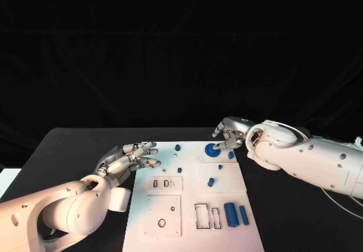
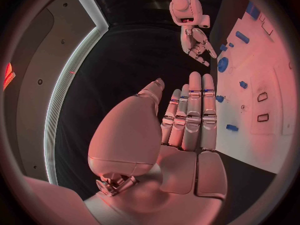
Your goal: Assemble the parts on the task board
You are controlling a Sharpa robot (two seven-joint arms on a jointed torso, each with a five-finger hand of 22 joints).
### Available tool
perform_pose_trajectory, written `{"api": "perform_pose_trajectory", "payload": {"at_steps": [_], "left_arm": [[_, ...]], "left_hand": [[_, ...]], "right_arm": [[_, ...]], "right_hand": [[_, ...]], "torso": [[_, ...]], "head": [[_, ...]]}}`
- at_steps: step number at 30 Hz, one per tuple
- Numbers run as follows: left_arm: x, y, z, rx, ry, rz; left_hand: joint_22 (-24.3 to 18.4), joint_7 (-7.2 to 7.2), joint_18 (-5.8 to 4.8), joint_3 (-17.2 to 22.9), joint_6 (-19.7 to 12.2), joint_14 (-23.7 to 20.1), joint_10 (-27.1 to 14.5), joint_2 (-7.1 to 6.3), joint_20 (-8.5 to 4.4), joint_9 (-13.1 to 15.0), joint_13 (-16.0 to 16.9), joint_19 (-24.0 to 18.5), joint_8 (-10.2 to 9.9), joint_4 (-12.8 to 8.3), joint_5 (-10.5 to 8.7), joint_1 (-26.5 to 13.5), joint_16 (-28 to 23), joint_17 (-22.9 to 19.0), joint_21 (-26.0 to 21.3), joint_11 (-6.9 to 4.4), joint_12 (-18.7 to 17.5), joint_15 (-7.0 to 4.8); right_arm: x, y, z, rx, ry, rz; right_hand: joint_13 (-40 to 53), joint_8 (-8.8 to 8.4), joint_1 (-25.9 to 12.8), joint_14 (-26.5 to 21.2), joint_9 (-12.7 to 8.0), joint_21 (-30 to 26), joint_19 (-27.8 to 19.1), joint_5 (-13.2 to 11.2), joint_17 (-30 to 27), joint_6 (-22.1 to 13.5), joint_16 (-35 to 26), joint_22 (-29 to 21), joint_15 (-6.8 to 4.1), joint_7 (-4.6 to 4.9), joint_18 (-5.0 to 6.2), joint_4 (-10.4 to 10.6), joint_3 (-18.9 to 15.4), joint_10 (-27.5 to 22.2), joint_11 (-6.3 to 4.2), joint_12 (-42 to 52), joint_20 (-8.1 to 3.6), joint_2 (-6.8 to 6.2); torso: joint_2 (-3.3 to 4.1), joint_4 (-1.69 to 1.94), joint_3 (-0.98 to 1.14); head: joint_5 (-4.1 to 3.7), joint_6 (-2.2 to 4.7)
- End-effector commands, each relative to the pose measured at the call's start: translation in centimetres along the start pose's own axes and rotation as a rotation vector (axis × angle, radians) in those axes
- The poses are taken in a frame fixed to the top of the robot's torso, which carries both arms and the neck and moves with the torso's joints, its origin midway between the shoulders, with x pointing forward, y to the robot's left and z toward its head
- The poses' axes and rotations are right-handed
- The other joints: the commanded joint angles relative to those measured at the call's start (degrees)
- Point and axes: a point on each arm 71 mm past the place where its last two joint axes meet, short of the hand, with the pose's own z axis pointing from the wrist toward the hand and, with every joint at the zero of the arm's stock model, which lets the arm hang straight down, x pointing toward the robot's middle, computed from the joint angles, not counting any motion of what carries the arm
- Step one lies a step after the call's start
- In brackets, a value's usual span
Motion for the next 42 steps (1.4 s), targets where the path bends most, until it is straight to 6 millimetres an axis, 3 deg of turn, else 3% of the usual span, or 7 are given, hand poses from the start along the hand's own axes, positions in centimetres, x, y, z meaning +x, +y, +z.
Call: {"api": "perform_pose_trajectory", "payload": {"at_steps": [1,19,42], "left_arm": [[0.2,-0.1,0.1,0.003,0.014,-0.007],[0.0,0.0,0.1,0.003,0.013,-0.007],[0.0,0.0,0.2,-0.003,0.015,-0.008]], "left_hand": [[-0.05,0.11,0.62,-0.10,-0.31,-0.31,-0.27,0.43,0.18,-0.03,-0.06,-0.20,-0.29,-0.40,-0.20,-0.04,-0.39,0.06,-0.19,0.10,-0.24,0.04],[-0.05,0.11,0.62,-0.10,-0.31,-0.31,-0.27,0.43,0.18,-0.03,-0.06,-0.20,-0.29,-0.40,-0.20,-0.04,-0.39,0.06,-0.19,0.10,-0.24,0.04],[-0.05,0.11,0.62,-0.10,-0.31,-0.31,-0.27,0.43,0.18,-0.03,-0.06,-0.20,-0.29,-0.40,-0.20,-0.04,-0.39,0.06,-0.19,0.10,-0.24,0.04]], "right_arm": [[0.5,-0.4,0.1,0.046,0.073,0.011],[2.1,-0.1,0.7,0.044,0.108,-0.022],[2.6,0.0,1.4,0.045,0.111,-0.041]], "right_hand": [[4.39,0.04,0.52,4.63,-0.04,0.60,0.83,0.37,7.50,-0.29,0.82,4.10,0.70,0.20,-0.72,0.59,-0.30,0.78,0.16,3.97,0.42,-0.07],[13.63,0.58,0.96,5.04,0.05,1.46,1.47,0.91,10.08,0.40,2.06,5.75,0.94,0.28,-1.05,0.92,-0.85,2.69,0.41,12.71,0.78,0.39],[17.25,1.31,1.85,5.15,0.14,1.92,1.86,1.52,10.79,1.81,2.38,6.70,0.89,0.14,-1.23,-0.30,0.27,3.84,0.29,16.33,0.78,2.68]], "torso": [[0.01,0.03,-0.04],[0.06,0.15,-0.07],[0.08,0.13,-0.04]], "head": [[-0.14,-0.10],[-0.20,-0.34],[-0.10,-0.67]]}}
